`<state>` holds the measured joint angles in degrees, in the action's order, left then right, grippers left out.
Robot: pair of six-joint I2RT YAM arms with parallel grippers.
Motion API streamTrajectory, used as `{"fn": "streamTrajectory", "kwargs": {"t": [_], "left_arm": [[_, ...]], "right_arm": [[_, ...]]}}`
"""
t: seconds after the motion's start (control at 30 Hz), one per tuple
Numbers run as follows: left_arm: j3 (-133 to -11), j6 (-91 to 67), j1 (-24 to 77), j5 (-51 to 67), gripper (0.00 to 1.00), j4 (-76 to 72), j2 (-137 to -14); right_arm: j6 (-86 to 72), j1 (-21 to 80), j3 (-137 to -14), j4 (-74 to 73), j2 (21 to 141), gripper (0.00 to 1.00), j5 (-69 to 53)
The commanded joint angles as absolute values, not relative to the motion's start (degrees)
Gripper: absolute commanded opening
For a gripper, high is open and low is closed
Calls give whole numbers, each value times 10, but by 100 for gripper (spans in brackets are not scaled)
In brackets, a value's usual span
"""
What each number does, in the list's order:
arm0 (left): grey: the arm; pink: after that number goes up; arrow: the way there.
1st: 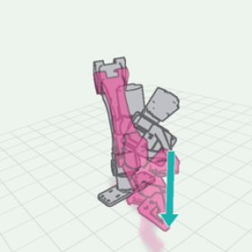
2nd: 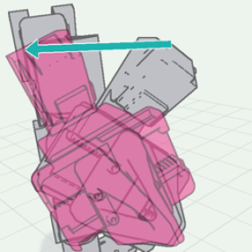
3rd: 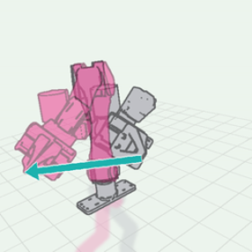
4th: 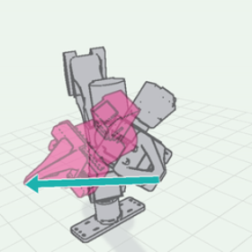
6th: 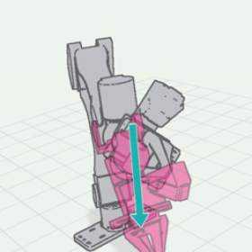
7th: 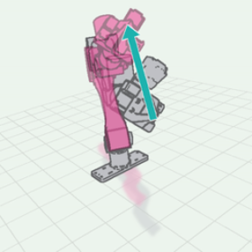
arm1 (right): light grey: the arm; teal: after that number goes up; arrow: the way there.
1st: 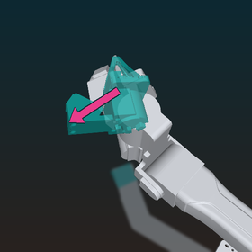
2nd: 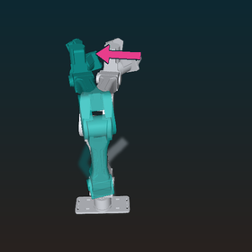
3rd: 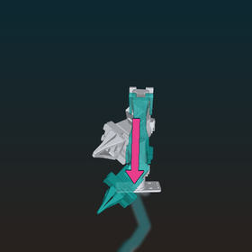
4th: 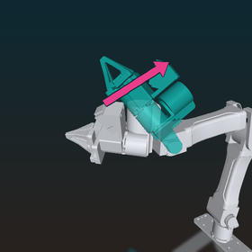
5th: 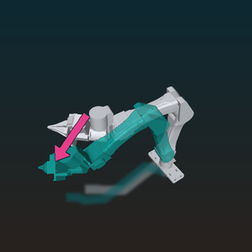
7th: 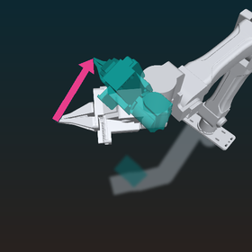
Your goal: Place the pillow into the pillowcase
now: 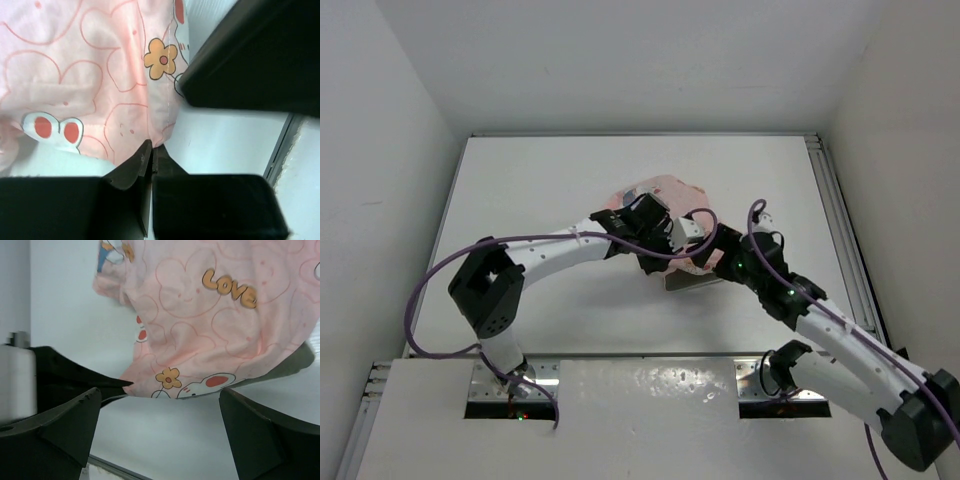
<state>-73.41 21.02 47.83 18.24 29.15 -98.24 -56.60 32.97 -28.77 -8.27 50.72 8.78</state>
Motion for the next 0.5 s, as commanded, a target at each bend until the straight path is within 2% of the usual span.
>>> {"fn": "streamTrajectory", "kwargs": {"t": [0.0, 0.2, 0.47], "left_arm": [[-751, 219, 484, 169, 0, 320, -994], [-758, 216, 485, 168, 0, 323, -994], [-776, 215, 486, 159, 0, 335, -984]], "right_arm": [[-536, 309, -296, -121, 464, 99, 101], [-526, 281, -286, -196, 419, 99, 118], [-537, 277, -250, -161, 429, 99, 105]]}}
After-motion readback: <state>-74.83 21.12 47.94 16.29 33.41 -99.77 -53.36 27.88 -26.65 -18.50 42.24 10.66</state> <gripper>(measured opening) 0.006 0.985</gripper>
